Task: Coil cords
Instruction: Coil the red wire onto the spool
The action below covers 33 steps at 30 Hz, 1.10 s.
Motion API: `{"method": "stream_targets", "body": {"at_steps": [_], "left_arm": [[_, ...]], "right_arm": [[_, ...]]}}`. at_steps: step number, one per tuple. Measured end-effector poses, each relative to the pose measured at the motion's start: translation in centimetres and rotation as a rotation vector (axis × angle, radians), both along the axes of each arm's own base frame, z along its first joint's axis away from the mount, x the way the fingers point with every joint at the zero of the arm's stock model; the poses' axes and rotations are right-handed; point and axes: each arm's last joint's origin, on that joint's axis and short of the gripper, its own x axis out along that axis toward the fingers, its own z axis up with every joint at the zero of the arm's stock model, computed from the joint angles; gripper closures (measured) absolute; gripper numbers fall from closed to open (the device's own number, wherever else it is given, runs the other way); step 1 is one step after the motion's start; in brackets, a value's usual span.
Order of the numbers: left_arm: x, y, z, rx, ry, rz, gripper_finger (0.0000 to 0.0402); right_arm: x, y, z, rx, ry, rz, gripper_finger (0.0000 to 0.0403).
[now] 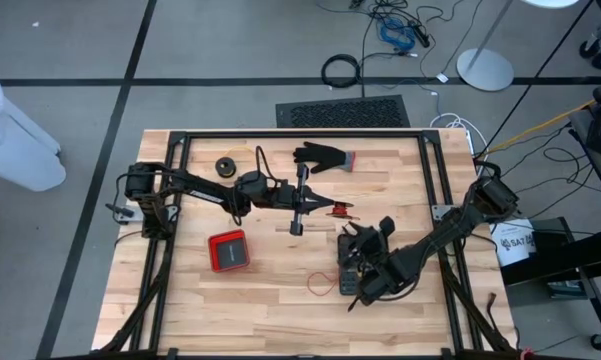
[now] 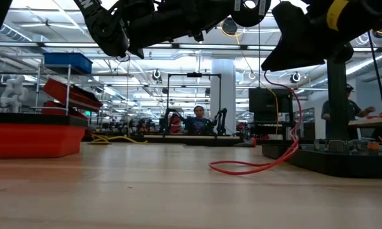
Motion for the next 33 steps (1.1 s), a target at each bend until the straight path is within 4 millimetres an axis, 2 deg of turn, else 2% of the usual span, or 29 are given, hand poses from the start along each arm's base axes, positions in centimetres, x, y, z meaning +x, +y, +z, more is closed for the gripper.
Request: {"method": "stream_targets", "body": {"at_steps": [3, 7, 9, 17, 26, 33], "left_arm": [[0.0, 0.0, 0.0, -0.001, 0.0, 0.0, 0.0401], [0.0, 0.0, 0.0, -0.002, -0.001, -0.001, 0.0401], [0.0, 0.0, 0.0, 0.0, -0.002, 0.0, 0.0401], [0.1, 0.1, -0.2, 0.03, 0.017, 0.053, 0.0401], [0.2, 0.2, -0.5, 0.058, 0.038, 0.081, 0.0401], [0.2, 0.3, -0.7, 0.094, 0.056, 0.134, 0.0401]], "right_arm": [[0.3, -0.5, 0.0, 0.0, -0.001, -0.019, 0.0334], [0.9, -1.3, 0.0, 0.004, -0.009, -0.047, 0.0387], [1.6, -1.5, 0.1, -0.001, -0.014, -0.046, 0.0397], [4.5, -2.3, 1.2, -0.049, -0.029, -0.005, 0.0402], [5.9, -2.3, 2.5, -0.064, -0.086, 0.015, 0.0403], [6.9, -1.8, 4.7, -0.105, -0.085, 0.021, 0.0403]]}}
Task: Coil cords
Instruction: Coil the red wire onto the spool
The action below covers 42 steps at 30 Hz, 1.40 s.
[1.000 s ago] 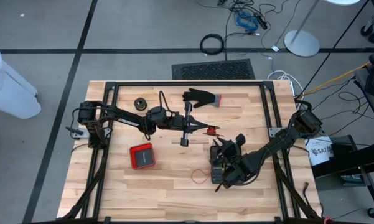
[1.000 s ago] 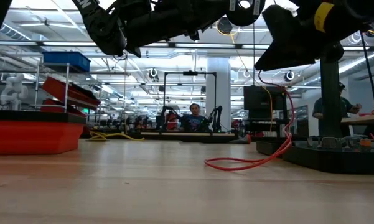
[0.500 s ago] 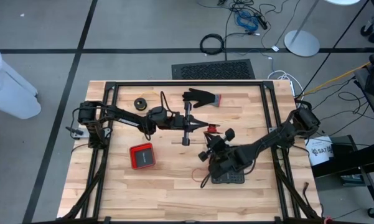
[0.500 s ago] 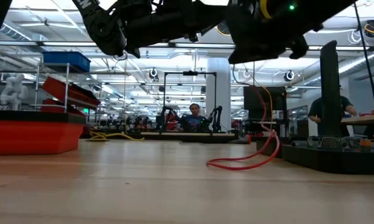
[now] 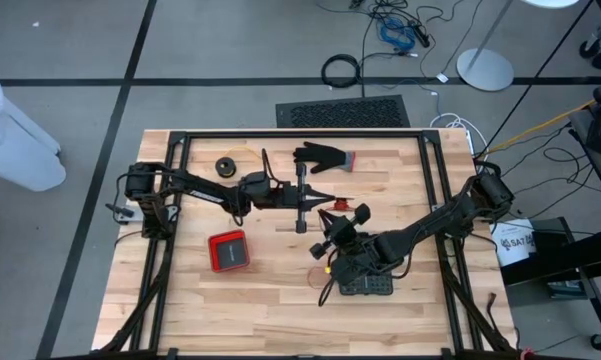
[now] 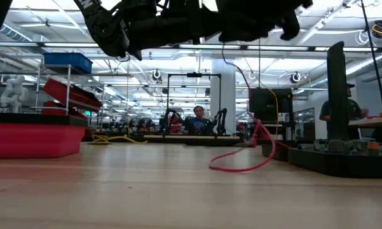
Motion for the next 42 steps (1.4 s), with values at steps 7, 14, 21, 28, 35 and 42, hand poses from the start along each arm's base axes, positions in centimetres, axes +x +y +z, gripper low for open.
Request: {"method": "stream_targets", "body": {"at_steps": [7, 14, 21, 28, 35, 42], "left_arm": [[0.1, 0.1, -0.2, 0.025, 0.023, 0.034, 0.0401], [0.1, 0.1, -0.4, 0.026, 0.036, 0.035, 0.0401], [0.1, 0.1, -0.5, 0.025, 0.05, 0.039, 0.0401], [0.1, 0.0, -0.4, 0.024, 0.038, 0.027, 0.0401], [0.0, 0.0, -0.2, -0.002, 0.021, -0.008, 0.0401], [0.1, 0.0, -0.3, -0.025, 0.034, -0.021, 0.0401]], "right_arm": [[0.8, 0.6, 2.9, -0.053, 0.043, 0.028, 0.0403], [-2.0, 0.2, 7.0, 0.046, 0.115, 0.067, 0.0403], [-6.2, -1.6, 9.4, 0.274, 0.28, 0.074, 0.0403], [-7.6, -2.0, 8.9, 0.32, 0.478, 0.095, 0.0403], [-7.4, -2.0, 7.9, 0.222, 0.553, 0.078, 0.0403], [-7.9, -1.9, 4.5, 0.198, 0.548, 0.043, 0.0401]]}}
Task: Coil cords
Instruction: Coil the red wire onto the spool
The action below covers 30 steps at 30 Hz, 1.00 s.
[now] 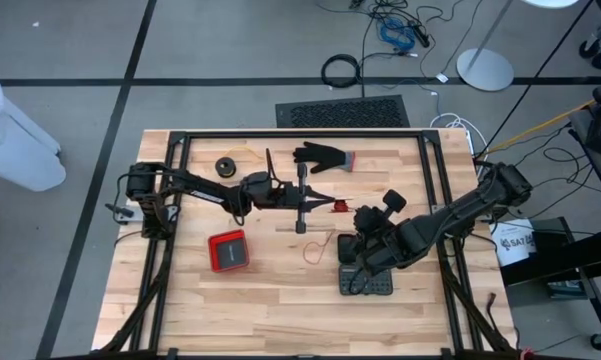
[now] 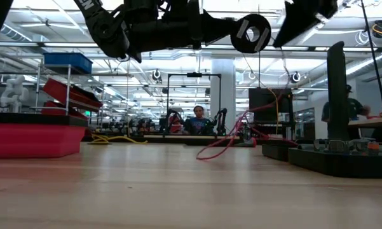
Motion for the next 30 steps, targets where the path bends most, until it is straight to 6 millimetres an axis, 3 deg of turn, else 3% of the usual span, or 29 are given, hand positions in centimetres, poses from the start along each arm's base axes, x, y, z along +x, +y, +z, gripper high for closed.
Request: {"method": "stream_targets", "body": {"at_steps": [13, 30], "left_arm": [[-0.1, 0.0, 0.4, 0.003, -0.027, -0.012, 0.0401], [-0.1, 0.0, 0.3, 0.001, -0.024, -0.008, 0.0401]], "right_arm": [[-0.9, 0.9, -7.1, 0.105, -0.148, -0.016, 0.0374], [-2.1, 1.9, -9.1, 0.044, -0.314, -0.006, 0.0374]]}}
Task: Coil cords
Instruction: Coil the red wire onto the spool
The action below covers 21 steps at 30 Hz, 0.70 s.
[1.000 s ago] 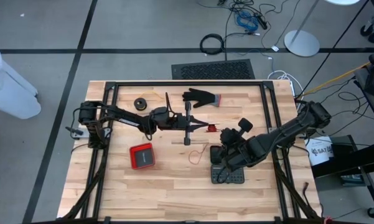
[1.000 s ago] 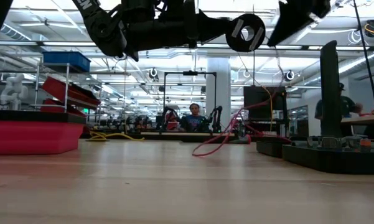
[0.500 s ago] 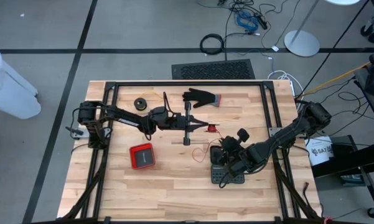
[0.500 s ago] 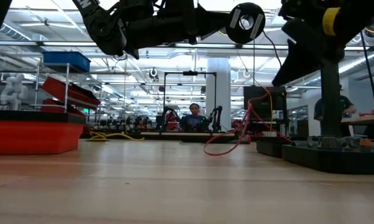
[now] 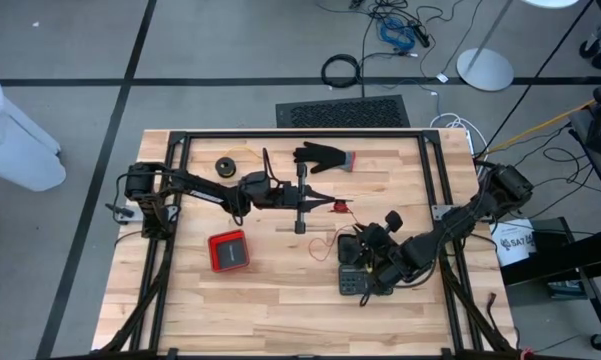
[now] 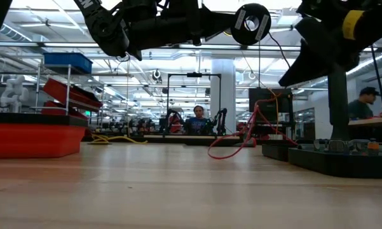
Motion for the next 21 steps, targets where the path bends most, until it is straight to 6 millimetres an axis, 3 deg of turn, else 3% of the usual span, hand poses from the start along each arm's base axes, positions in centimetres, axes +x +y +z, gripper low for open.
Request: {"method": "stream_targets", "body": {"at_steps": [9, 21], "left_arm": [[0.0, 0.0, 0.0, 0.0, 0.002, 0.001, 0.0401], [0.0, 0.0, 0.0, 0.0, 0.002, 0.001, 0.0401]], "right_arm": [[-1.4, 0.5, -1.2, 0.044, -0.034, -0.015, 0.0366], [-0.9, 0.0, -0.9, -0.017, -0.107, -0.045, 0.0303]]}}
